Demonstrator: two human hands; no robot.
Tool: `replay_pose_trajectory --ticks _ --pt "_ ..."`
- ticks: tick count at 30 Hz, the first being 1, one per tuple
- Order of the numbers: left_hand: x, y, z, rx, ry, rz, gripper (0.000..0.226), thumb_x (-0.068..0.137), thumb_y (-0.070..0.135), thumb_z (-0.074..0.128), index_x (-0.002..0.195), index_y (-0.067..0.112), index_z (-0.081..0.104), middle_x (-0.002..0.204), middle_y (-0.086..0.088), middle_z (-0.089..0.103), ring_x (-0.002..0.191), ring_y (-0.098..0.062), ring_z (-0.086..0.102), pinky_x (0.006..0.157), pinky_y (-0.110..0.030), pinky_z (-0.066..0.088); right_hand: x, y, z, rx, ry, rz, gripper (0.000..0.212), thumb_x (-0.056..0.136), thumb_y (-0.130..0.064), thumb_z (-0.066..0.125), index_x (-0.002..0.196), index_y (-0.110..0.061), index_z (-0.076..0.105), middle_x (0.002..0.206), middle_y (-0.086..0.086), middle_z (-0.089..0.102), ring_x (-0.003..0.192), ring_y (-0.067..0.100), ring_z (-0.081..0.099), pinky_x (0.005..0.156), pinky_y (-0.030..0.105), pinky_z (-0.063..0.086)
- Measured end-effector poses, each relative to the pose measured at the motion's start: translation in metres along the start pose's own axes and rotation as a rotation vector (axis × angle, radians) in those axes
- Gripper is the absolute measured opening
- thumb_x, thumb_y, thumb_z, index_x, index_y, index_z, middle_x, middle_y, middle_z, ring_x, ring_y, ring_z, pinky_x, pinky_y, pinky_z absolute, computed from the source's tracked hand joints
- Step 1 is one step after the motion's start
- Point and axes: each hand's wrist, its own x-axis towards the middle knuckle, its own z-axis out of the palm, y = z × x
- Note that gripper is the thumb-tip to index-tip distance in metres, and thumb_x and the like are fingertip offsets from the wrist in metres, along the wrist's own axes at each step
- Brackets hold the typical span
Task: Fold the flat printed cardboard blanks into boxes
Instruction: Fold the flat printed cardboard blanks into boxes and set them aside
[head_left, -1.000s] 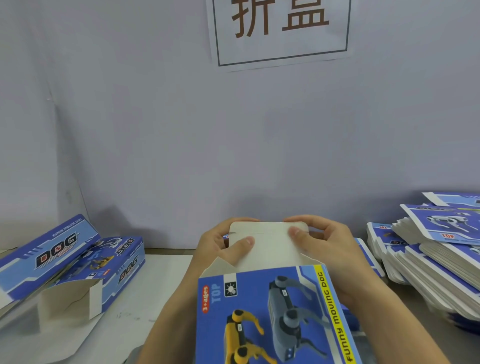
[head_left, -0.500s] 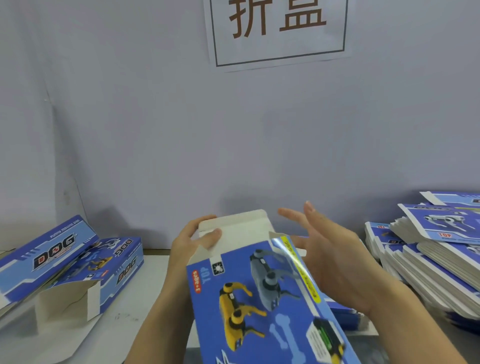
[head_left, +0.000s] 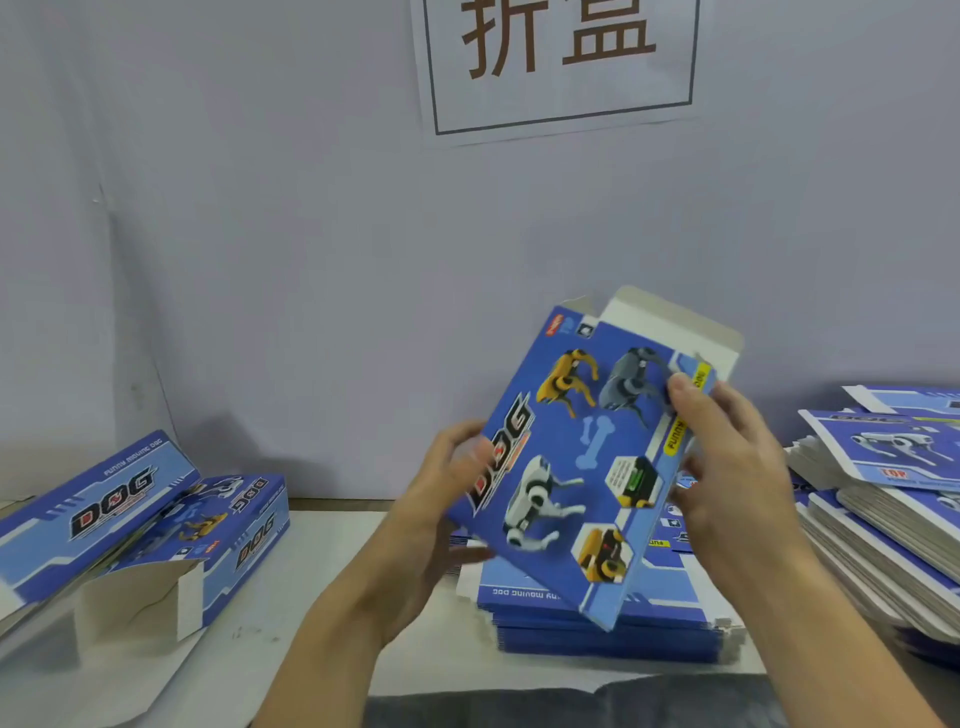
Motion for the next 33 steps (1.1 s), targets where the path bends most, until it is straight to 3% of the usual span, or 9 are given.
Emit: replay_pose_trajectory --ticks 6,11,14,18,21,24,28,30,33 --pt "-0.007 -0.005 -0.017 -0.083 -0.173 0.031 0.062 0.062 0.042 0.093 0.117 0.049 0.064 0.119 -0.002 0.072 0.11 -0.027 0.07 0.086 -0.039 0.059 -0.004 0.0 -0.014 0.632 0.203 0.046 0.034 0.1 -0.041 0.044 0.111 -0.017 0.064 0.085 0.006 0.073 0.071 0.024 0.073 0.064 0.032 0.054" --pt "-0.017 -0.006 -0.035 -0.245 -0.511 0.099 0.044 0.091 0.021 0.07 0.135 0.019 0.062 0.125 -0.009 0.07 0.112 -0.023 0.068 0.097 -0.034 0.053 -0.008 0.017 -0.024 0.693 0.359 0.198 0.033 0.102 -0.03 0.035 0.091 -0.02 0.064 0.071 0.002 0.071 0.054 0.017 0.066 0.054 0.022 0.053" --pt "-0.017 0.007 -0.037 -0.367 -0.089 0.376 0.04 0.097 0.002 0.056 0.135 -0.01 0.053 0.127 -0.032 0.061 0.119 -0.041 0.062 0.103 -0.049 0.048 -0.011 0.025 -0.025 0.556 0.385 0.314 0.028 0.1 -0.03 0.038 0.088 -0.02 0.061 0.074 0.005 0.07 0.058 0.019 0.068 0.057 0.025 0.047" --pt "-0.014 0.013 -0.049 -0.739 0.383 0.621 0.039 0.077 0.044 0.076 0.112 0.028 0.07 0.129 0.002 0.066 0.115 -0.02 0.068 0.101 -0.04 0.052 -0.012 0.03 -0.022 0.274 0.268 0.315 0.018 0.1 -0.027 0.045 0.107 -0.02 0.061 0.095 0.01 0.076 0.086 0.03 0.075 0.069 0.032 0.048" --pt "-0.008 0.001 -0.054 -0.788 0.503 0.444 0.052 0.083 0.048 0.064 0.131 0.027 0.057 0.14 -0.002 0.06 0.124 -0.028 0.063 0.093 -0.042 0.052 -0.011 0.037 -0.014 -0.278 0.127 0.287 0.016 0.099 -0.014 0.054 0.107 -0.024 0.064 0.102 0.008 0.075 0.093 0.027 0.072 0.067 0.031 0.049" --pt "0.002 -0.014 -0.04 -0.408 0.395 0.233 0.044 0.09 0.032 0.059 0.133 0.023 0.06 0.127 -0.003 0.07 0.115 -0.021 0.068 0.092 -0.042 0.054 -0.014 0.043 -0.011 -0.853 -0.205 0.25 0.023 0.097 -0.028 0.063 0.119 -0.035 0.061 0.134 -0.004 0.061 0.116 0.013 0.058 0.082 0.026 0.05" --pt "0.008 -0.034 -0.022 0.546 0.141 -0.028 0.034 0.093 0.035 0.07 0.124 0.041 0.06 0.132 0.017 0.062 0.116 -0.002 0.061 0.093 -0.019 0.05 -0.02 0.046 -0.009 -1.45 -0.693 0.438 0.087 0.08 -0.068 0.066 0.152 -0.045 0.024 0.165 -0.012 0.014 0.152 0.021 0.014 0.122 0.052 0.019" --pt "0.009 -0.047 -0.014 0.833 -0.048 -0.201 0.057 0.088 0.049 0.071 0.139 0.048 0.046 0.145 0.021 0.043 0.126 -0.001 0.048 0.099 -0.016 0.044 -0.021 0.044 -0.008 -1.564 -0.758 0.43 0.093 0.081 -0.06 0.071 0.155 -0.043 0.016 0.167 -0.01 0.005 0.154 0.022 0.001 0.121 0.052 0.011" --pt "0.009 -0.053 -0.006 0.912 -0.185 -0.346 0.071 0.085 0.054 0.072 0.146 0.045 0.036 0.16 0.017 0.021 0.132 -0.007 0.037 0.107 -0.025 0.042 -0.023 0.038 -0.008 -1.585 -0.654 0.323 0.085 0.084 -0.042 0.076 0.153 -0.041 0.026 0.161 -0.011 0.027 0.148 0.019 0.026 0.118 0.044 0.025"
